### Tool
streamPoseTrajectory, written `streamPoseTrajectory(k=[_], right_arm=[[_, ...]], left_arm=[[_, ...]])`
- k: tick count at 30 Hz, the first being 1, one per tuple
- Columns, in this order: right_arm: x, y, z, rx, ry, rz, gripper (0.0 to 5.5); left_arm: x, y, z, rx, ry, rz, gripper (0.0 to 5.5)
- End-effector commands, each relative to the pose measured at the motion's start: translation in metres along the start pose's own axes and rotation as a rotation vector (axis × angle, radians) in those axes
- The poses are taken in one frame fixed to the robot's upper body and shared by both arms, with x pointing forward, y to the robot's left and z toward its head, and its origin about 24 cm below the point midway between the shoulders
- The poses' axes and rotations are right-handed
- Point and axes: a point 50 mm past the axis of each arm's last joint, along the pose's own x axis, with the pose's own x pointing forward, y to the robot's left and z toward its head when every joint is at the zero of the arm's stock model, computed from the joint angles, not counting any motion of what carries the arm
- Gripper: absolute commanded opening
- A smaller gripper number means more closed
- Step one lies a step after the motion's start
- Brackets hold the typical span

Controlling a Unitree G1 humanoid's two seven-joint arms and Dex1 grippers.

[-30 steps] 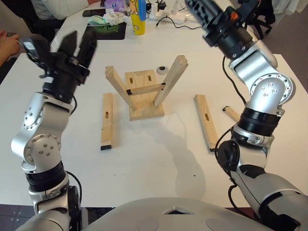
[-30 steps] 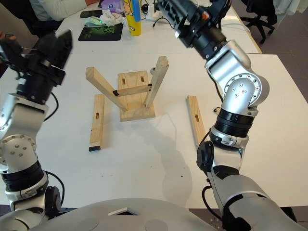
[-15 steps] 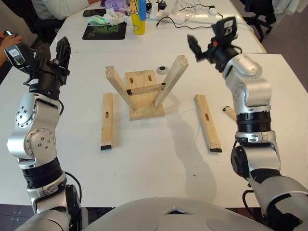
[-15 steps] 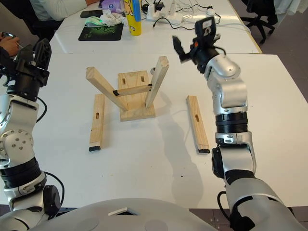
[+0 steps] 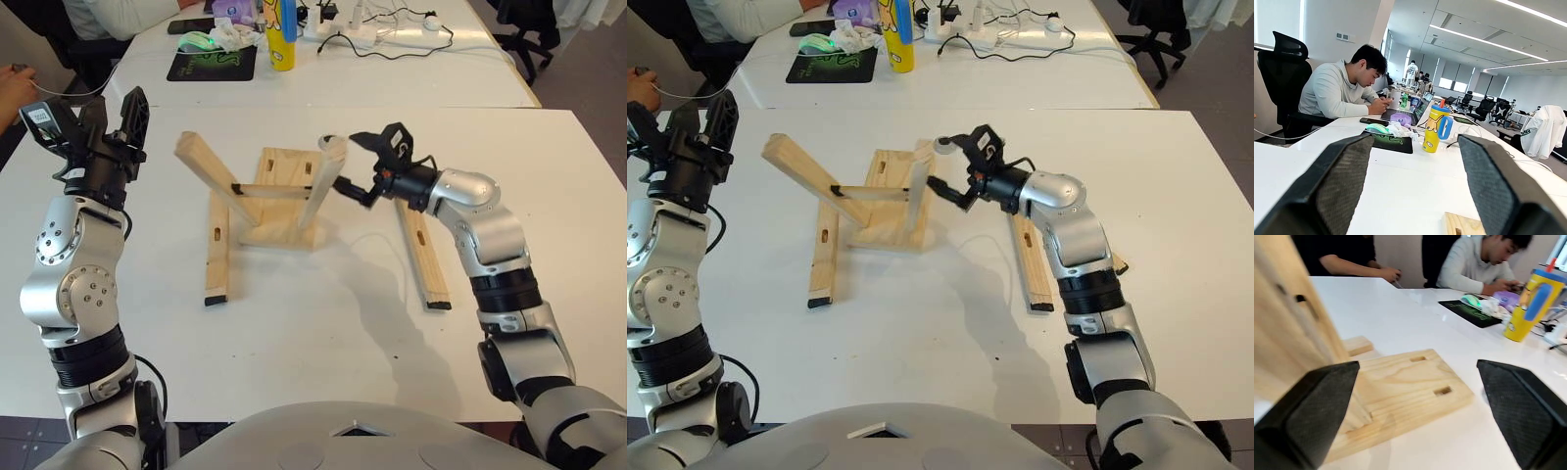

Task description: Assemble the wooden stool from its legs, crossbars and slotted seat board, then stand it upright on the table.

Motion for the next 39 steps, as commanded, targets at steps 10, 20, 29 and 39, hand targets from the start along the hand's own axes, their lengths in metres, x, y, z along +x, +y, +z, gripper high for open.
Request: streamPoseTrajectory(k=[10,20,29,39], right_arm=[[-0.006,0.001,0.011,-0.011,-0.002,-0.059,4.46],[-0.076,-0.063,0.018,-0.033,-0.028,-0.593,4.46],[-0.201,-0.078,-0.043,-0.004,0.347,-0.586,4.46],[-0.229,-0.069,-0.094,0.067,0.554,-0.397,4.46]], left_arm=[[-0.003,0.016,-0.004,0.034,0.016,0.084,3.18],[-0.014,0.020,-0.006,0.078,0.028,0.112,3.18],[-0.039,0.022,-0.013,0.089,0.054,0.139,3.18],[-0.041,0.019,-0.015,0.086,0.057,0.144,3.18]])
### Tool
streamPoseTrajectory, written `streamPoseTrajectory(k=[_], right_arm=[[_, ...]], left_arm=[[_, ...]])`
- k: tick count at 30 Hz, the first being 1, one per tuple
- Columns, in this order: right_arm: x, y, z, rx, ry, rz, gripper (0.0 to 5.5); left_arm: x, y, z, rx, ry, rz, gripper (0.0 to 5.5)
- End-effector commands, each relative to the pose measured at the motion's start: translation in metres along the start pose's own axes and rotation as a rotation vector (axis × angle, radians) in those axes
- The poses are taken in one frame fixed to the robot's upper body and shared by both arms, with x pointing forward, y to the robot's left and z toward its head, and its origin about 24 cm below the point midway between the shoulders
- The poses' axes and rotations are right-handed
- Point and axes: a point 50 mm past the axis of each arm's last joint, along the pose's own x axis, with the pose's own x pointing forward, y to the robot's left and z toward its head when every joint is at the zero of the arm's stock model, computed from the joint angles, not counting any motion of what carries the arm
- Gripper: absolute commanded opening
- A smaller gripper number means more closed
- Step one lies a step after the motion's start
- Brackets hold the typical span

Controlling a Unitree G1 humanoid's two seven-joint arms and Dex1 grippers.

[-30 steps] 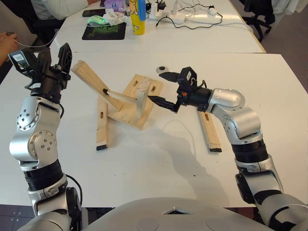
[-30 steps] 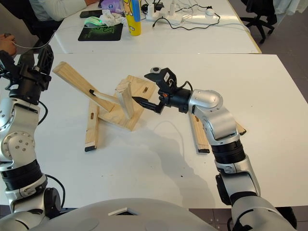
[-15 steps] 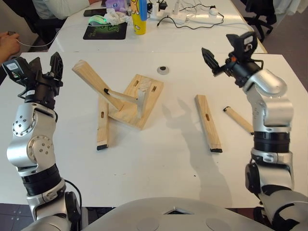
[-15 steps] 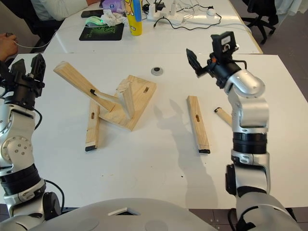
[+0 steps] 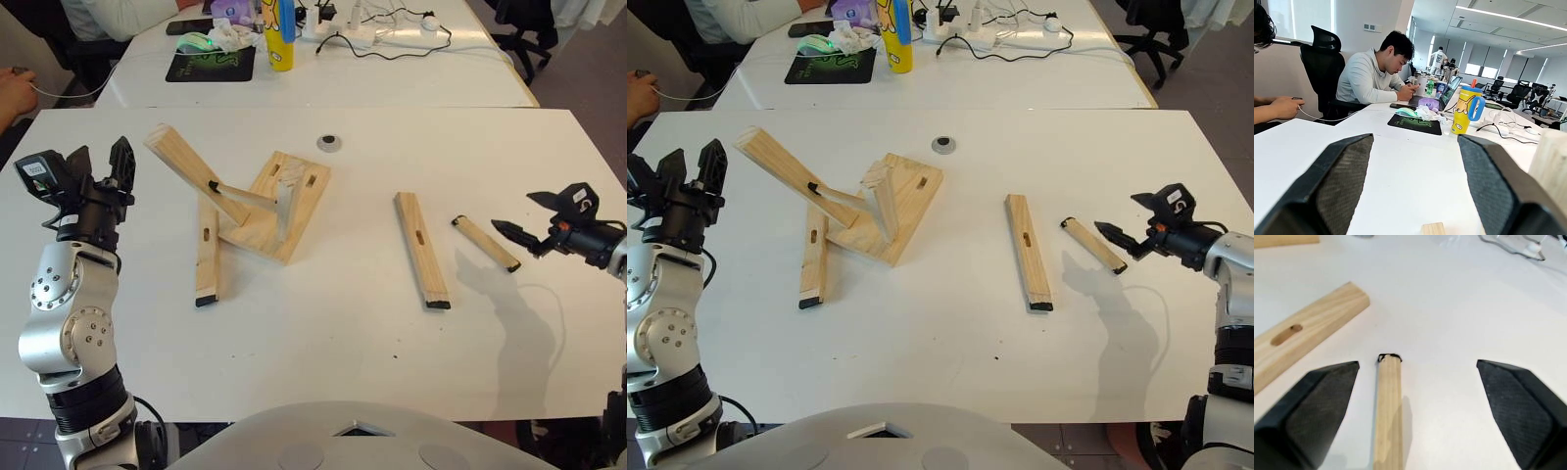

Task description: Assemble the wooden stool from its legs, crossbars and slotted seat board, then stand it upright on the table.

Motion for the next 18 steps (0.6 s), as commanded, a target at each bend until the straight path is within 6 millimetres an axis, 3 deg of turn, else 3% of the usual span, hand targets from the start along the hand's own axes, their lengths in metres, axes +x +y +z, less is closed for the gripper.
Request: streamPoseTrajectory(k=[1,8,18], right_arm=[[0.004,-0.006,-0.008,-0.034,0.059,0.000,4.46],[0.004,0.002,-0.029,0.063,0.111,0.110,4.46],[-0.002,0.004,-0.053,0.099,0.196,0.050,2.97]], left_arm=[[0.000,0.000,0.002,0.010,-0.002,0.004,3.18],[0.000,0.000,0.003,0.016,-0.003,-0.004,3.18],[0.006,-0.003,0.005,0.015,-0.005,-0.031,3.18]])
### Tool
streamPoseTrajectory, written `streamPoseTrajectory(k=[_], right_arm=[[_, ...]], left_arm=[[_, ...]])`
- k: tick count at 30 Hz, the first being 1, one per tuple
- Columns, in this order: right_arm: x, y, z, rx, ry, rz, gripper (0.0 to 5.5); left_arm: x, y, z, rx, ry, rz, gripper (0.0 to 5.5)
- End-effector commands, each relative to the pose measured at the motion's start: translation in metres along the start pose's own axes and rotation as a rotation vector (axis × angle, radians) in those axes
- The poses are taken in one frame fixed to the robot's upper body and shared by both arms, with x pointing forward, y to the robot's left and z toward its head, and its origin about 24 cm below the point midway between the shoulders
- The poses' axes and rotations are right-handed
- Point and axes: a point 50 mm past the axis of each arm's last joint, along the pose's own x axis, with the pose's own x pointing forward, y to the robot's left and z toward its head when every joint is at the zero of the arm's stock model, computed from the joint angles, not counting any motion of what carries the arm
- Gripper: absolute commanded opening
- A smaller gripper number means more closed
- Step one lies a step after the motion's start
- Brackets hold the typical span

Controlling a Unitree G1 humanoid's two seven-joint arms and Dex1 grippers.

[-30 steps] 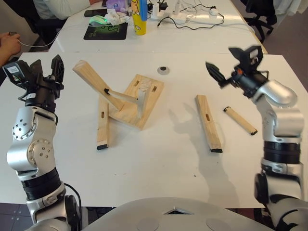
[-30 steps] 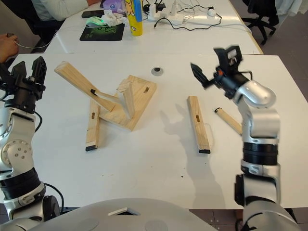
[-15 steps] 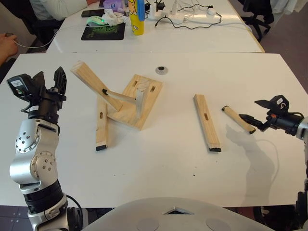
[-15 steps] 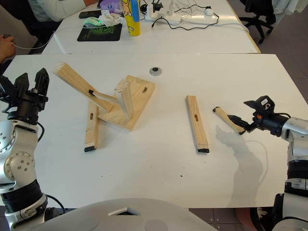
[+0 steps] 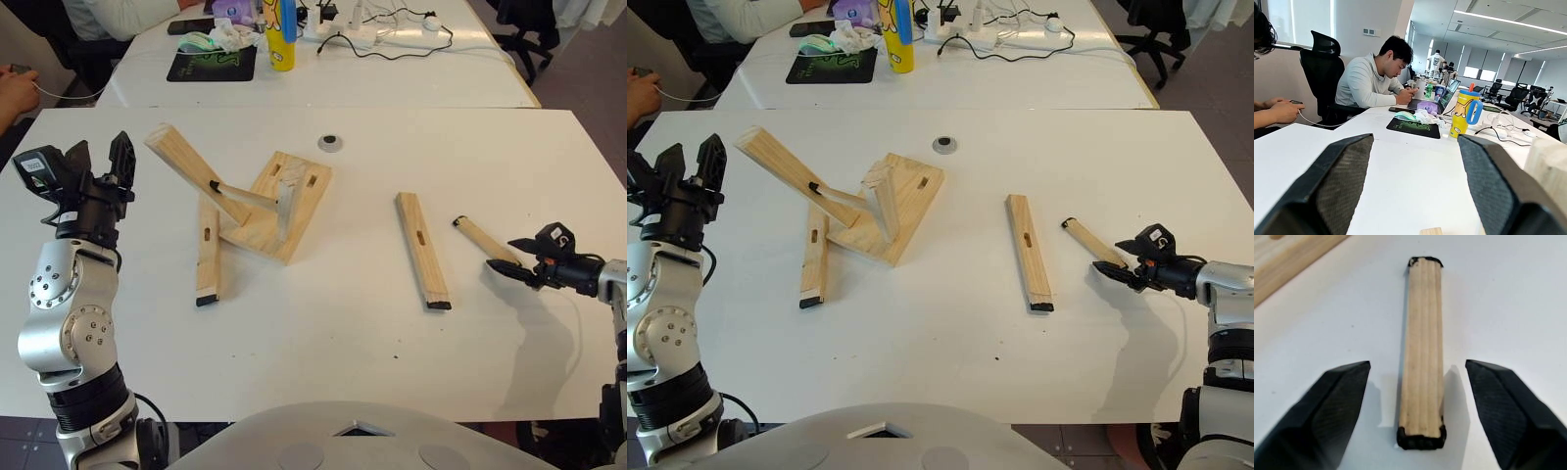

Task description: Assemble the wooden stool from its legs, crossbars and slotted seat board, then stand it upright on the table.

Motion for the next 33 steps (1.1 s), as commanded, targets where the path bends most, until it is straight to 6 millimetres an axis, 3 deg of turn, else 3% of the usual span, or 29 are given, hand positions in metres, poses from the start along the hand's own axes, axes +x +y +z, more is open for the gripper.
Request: streamPoseTrajectory(k=[1,9,15,18,24,28,33], right_arm=[[0.000,0.000,-0.008,0.012,0.040,-0.015,2.87],[0.004,0.008,-0.010,-0.029,0.049,0.027,1.54],[0.009,-0.001,0.019,-0.069,-0.074,-0.027,1.32],[0.013,-0.007,0.053,-0.057,-0.231,-0.054,1.32],[0.015,-0.004,0.144,-0.011,-0.613,-0.103,1.32],[0.013,0.033,0.203,-0.083,-0.790,0.033,1.31],[0.021,0.098,0.256,-0.216,-0.930,0.246,1.31]], left_arm=[[0.004,-0.001,0.002,0.009,0.006,-0.015,3.18],[0.007,-0.002,0.003,0.010,0.005,-0.027,3.18],[0.006,-0.002,0.002,0.006,-0.003,-0.021,3.18],[0.007,-0.001,0.005,0.003,-0.024,-0.014,3.18],[0.012,0.008,0.027,-0.015,-0.169,0.050,3.18],[0.018,0.006,0.055,-0.105,-0.306,0.041,3.18],[0.024,-0.036,0.076,-0.243,-0.310,-0.214,3.69]])
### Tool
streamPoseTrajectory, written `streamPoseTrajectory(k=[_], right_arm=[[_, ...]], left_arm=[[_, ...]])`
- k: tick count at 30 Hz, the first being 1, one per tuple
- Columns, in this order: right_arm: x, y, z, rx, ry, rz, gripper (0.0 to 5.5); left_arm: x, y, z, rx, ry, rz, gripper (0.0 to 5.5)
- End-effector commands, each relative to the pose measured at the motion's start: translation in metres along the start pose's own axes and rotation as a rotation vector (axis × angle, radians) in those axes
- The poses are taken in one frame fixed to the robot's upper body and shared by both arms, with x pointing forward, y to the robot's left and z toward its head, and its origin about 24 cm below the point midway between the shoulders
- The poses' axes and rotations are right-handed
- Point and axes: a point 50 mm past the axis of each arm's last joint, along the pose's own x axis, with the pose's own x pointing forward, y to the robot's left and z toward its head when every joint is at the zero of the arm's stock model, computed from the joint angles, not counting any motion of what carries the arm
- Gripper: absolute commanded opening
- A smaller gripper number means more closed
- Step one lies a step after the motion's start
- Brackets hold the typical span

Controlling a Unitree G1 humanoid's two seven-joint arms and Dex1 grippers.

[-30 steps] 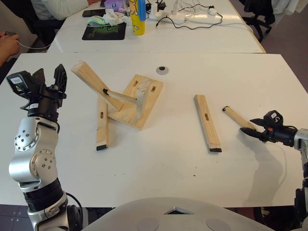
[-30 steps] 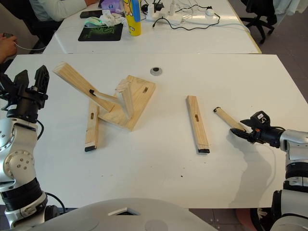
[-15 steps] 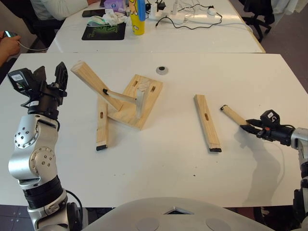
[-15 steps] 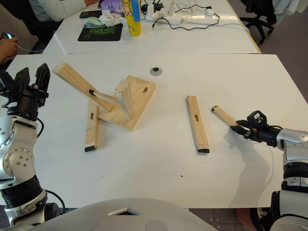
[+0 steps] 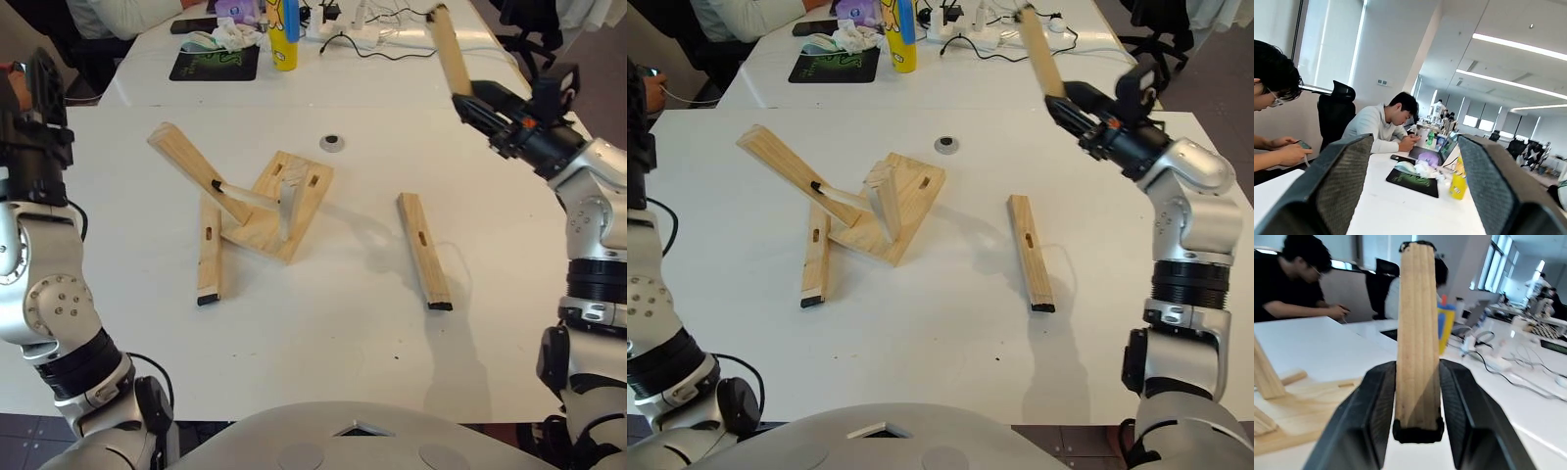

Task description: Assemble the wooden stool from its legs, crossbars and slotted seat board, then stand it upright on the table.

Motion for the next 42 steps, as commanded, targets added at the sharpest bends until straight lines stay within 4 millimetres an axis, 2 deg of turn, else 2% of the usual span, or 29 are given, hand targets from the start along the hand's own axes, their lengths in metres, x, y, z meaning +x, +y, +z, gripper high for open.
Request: streamPoseTrajectory(k=[1,4,7,11,17,21,26,40,42], right_arm=[[0.044,0.047,0.034,-0.047,-0.135,0.187,1.31],[0.067,0.070,0.049,-0.116,-0.162,0.241,1.31],[0.082,0.085,0.057,-0.171,-0.182,0.262,1.31],[0.091,0.099,0.059,-0.206,-0.207,0.287,1.31],[0.095,0.109,0.058,-0.222,-0.223,0.333,1.31],[0.097,0.115,0.061,-0.219,-0.239,0.360,1.31],[0.098,0.122,0.062,-0.213,-0.249,0.386,1.31],[0.097,0.122,0.056,-0.215,-0.225,0.384,1.31],[0.097,0.123,0.055,-0.216,-0.223,0.388,1.31]], left_arm=[[0.008,-0.047,0.006,-0.107,0.034,-0.229,3.87],[0.005,-0.078,0.005,-0.212,0.098,-0.396,4.25],[0.000,-0.097,0.005,-0.331,0.142,-0.477,4.66],[-0.002,-0.109,-0.002,-0.476,0.209,-0.508,5.03],[-0.006,-0.116,-0.012,-0.607,0.275,-0.485,5.03],[-0.007,-0.118,-0.017,-0.619,0.293,-0.479,4.51],[-0.006,-0.117,-0.014,-0.634,0.276,-0.474,3.69],[-0.004,-0.110,-0.011,-0.664,0.256,-0.447,1.76],[-0.004,-0.109,-0.011,-0.663,0.255,-0.441,1.35]])
